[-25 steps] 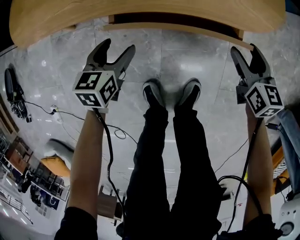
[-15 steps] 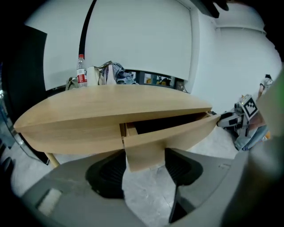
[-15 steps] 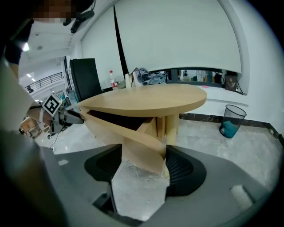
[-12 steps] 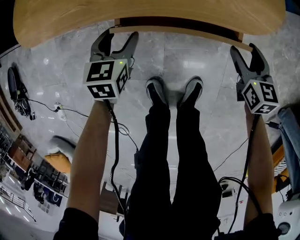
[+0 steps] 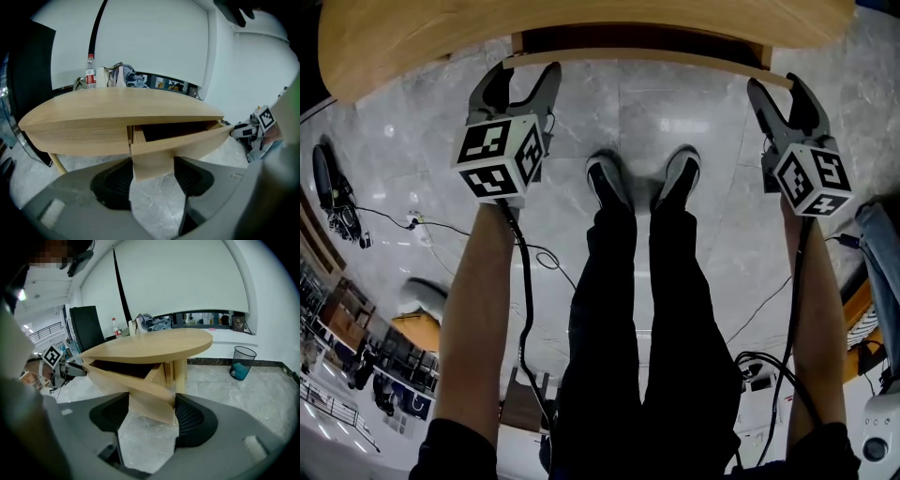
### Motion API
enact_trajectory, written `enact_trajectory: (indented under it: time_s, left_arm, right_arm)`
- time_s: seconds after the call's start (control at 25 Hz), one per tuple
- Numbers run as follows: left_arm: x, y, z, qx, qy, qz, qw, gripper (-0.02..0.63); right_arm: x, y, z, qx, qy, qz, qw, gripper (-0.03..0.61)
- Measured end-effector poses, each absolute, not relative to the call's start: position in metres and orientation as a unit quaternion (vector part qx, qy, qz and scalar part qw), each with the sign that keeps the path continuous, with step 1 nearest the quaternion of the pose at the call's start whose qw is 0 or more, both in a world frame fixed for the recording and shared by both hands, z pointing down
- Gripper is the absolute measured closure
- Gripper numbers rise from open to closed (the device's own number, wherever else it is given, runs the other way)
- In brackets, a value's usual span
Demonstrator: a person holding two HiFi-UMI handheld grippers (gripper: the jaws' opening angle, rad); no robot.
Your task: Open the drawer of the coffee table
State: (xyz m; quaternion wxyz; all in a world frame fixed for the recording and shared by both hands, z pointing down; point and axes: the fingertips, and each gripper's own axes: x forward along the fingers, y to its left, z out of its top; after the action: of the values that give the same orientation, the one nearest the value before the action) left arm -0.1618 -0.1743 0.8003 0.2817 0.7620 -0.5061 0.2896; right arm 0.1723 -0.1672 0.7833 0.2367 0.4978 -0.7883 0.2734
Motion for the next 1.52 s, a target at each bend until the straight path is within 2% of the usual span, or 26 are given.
enact_trajectory:
  time_s: [0.68, 1.2, 1.48, 1.52]
  left_arm:
    - [-0.161, -0.079, 0.808, 0.742, -0.503, 0.311, 0.316, 0.331]
    - [-0.157, -0.057, 0.827, 0.722, -0.501, 0.336, 0.338, 0.331]
    - [-0.158, -0.055, 0.828, 0.728, -0.489, 0.354, 0.325, 0.331]
    - [-0.158, -0.053, 0.827, 0.729, -0.481, 0.366, 0.321, 0.331]
  right_arm:
    - [0.173, -0.077, 0.792, 0.495, -0.783, 0.277, 0.256, 0.276]
    - [0.176, -0.055, 0.81, 0.478, -0.778, 0.284, 0.292, 0.275]
    - [0.178, -0.054, 0.81, 0.467, -0.784, 0.271, 0.306, 0.263]
    - [0.182, -0.053, 0.806, 0.465, -0.784, 0.269, 0.31, 0.278]
